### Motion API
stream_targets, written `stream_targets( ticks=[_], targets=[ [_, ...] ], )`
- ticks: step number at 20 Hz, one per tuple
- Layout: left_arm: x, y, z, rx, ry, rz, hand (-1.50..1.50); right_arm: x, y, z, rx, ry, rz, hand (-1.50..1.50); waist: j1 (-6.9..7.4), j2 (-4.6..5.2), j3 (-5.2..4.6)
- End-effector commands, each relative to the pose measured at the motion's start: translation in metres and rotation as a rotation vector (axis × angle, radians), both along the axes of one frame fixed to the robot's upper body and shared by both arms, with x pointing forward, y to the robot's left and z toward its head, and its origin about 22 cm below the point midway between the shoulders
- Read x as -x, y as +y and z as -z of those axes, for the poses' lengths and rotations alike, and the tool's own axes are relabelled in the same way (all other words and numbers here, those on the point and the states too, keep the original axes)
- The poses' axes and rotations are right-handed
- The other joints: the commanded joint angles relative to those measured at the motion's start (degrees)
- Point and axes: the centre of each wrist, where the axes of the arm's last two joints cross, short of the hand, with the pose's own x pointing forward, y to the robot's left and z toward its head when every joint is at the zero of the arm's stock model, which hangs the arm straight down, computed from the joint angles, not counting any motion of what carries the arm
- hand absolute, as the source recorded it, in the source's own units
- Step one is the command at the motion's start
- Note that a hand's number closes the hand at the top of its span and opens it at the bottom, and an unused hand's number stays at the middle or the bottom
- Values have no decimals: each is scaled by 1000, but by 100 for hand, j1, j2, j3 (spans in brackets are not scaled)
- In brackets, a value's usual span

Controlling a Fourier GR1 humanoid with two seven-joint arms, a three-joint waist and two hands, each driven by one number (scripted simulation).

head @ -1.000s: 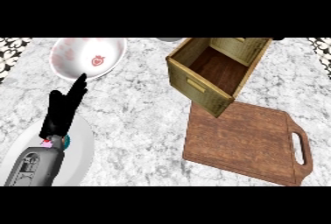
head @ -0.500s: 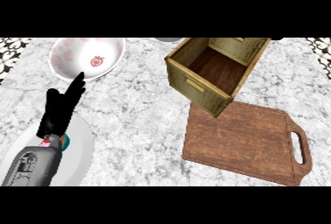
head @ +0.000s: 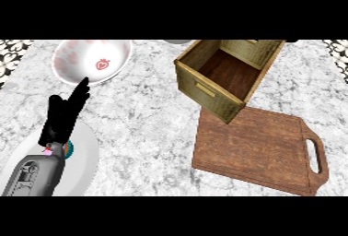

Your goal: Pick the tomato from the cutting board and place it in the basket

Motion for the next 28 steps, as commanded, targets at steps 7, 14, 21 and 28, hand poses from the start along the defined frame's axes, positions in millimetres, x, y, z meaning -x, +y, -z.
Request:
stream_targets(
  ticks=[7,14,21,28],
  targets=[
    [3,-7,3,8,12,3,0,-1,-31,53,-202,-112,26,-150,41,15,3],
    [6,5,2,-7,-7,-11,0,4,-39,40,-260,-404,105,-150,-25,-24,2],
    [0,23,5,-15,22,-47,0,21,-83,11,-319,-458,276,-150,-224,-81,-4],
    [-3,1,12,-4,30,-68,0,64,-161,9,-395,-487,326,-150,-401,-120,-2]
  ],
)
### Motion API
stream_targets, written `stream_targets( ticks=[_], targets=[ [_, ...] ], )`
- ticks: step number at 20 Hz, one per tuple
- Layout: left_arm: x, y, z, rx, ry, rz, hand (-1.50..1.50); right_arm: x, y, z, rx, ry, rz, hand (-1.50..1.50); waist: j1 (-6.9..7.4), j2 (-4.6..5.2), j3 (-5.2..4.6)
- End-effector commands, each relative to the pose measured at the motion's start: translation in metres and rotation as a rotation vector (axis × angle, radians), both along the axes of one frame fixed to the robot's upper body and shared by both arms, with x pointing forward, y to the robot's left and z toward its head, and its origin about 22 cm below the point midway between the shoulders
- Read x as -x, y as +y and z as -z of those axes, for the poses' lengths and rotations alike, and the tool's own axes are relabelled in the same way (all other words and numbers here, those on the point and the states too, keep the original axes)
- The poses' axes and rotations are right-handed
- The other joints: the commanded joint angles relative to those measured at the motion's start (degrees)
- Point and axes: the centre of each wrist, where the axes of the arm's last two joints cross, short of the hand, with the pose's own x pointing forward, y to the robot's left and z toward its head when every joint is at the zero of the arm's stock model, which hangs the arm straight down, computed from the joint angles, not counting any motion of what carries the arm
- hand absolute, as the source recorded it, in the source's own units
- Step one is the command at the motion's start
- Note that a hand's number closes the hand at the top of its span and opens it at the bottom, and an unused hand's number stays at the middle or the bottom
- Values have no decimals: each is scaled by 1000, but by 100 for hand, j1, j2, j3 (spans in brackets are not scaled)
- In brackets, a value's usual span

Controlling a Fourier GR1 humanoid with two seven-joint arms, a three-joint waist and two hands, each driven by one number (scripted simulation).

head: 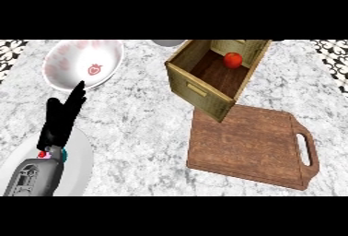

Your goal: Pick the tomato from the cutting board and place it in the basket

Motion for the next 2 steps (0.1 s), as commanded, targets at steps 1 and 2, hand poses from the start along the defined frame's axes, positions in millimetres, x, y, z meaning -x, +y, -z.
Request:
stream_targets(
  ticks=[1,2],
  targets=[
    [13,18,2,0,11,-5,0,34,-51,4,-20,-12,4,-150,-89,-49,2],
    [12,4,11,-2,0,-21,0,42,-67,23,-30,-18,23,-150,-138,-38,4]
  ],
)
